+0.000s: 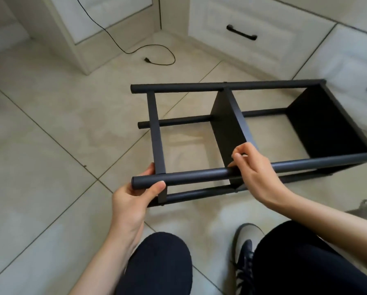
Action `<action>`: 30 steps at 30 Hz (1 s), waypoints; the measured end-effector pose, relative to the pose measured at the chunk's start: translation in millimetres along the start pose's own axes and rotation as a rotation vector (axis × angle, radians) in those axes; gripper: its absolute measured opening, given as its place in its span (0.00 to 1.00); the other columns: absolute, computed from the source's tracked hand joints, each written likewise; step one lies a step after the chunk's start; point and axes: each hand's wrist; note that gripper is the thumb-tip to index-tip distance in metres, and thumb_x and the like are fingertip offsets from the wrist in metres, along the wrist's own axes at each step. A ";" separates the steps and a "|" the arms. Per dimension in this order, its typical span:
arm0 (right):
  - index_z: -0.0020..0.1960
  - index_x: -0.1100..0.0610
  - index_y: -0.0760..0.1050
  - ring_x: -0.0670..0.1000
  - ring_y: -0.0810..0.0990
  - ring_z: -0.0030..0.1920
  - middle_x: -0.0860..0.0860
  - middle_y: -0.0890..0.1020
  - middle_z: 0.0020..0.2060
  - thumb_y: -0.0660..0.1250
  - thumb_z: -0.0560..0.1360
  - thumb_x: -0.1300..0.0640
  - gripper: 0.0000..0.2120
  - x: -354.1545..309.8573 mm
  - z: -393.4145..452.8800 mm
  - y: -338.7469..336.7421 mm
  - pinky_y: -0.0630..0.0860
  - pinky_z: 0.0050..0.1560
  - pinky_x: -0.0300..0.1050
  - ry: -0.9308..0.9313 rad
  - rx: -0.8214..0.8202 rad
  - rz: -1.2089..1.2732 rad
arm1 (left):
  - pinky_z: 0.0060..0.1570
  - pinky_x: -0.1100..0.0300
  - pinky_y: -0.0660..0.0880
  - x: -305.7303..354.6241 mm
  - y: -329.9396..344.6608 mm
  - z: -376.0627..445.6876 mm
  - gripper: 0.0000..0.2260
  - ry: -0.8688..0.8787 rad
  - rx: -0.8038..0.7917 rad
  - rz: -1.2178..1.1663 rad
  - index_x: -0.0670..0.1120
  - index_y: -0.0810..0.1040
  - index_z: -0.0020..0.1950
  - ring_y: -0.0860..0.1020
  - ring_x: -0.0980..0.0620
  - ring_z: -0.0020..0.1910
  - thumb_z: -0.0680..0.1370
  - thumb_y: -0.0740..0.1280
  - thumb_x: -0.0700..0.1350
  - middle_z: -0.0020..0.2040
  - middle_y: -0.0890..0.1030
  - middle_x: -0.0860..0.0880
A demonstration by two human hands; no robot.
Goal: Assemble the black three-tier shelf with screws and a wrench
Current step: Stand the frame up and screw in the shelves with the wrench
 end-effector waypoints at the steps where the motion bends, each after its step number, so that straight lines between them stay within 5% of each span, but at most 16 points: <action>1: 0.47 0.50 0.69 0.55 0.81 0.44 0.53 0.82 0.40 0.56 0.84 0.52 0.08 4.1 -2.9 1.0 0.79 0.50 0.60 0.003 -0.013 -0.003 | 0.57 0.58 0.80 -3.8 -1.5 -1.7 0.31 -0.009 -0.011 0.010 0.44 0.83 0.58 0.83 0.50 0.59 0.57 0.80 0.49 0.59 0.85 0.51; 10: 0.47 0.46 0.68 0.53 0.79 0.38 0.50 0.81 0.38 0.55 0.83 0.48 0.07 15.8 0.7 2.0 0.77 0.39 0.54 -0.003 -0.079 -0.152 | 0.49 0.66 0.79 -11.9 -8.0 5.6 0.21 0.067 -0.045 0.144 0.50 0.86 0.49 0.84 0.54 0.55 0.58 0.80 0.50 0.56 0.86 0.54; 20: 0.46 0.44 0.76 0.37 0.77 0.38 0.39 0.79 0.36 0.67 0.78 0.52 0.03 8.1 25.0 1.7 0.68 0.36 0.26 -0.093 -0.193 -0.402 | 0.49 0.71 0.78 -3.6 -19.2 15.9 0.17 0.181 -0.164 0.419 0.49 0.83 0.49 0.83 0.59 0.55 0.61 0.79 0.46 0.54 0.85 0.61; 26: 0.48 0.43 0.80 0.38 0.81 0.44 0.41 0.83 0.40 0.70 0.76 0.53 0.05 -10.7 52.6 15.0 0.77 0.45 0.31 -0.179 -0.307 -0.211 | 0.50 0.72 0.77 9.4 -23.3 24.3 0.31 0.188 -0.278 0.588 0.60 0.77 0.64 0.81 0.62 0.56 0.63 0.80 0.50 0.59 0.82 0.64; 30: 0.53 0.44 0.81 0.37 0.83 0.44 0.43 0.85 0.40 0.70 0.77 0.55 0.08 -14.3 68.2 31.4 0.79 0.46 0.31 -0.170 -0.500 -0.112 | 0.67 0.68 0.69 13.4 -29.0 35.0 0.37 0.352 -0.383 0.912 0.66 0.63 0.75 0.68 0.64 0.72 0.69 0.75 0.62 0.74 0.65 0.68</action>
Point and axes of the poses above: each hand's wrist, its own z-axis towards the middle knuckle, its own y-axis out of the palm, x = y × z
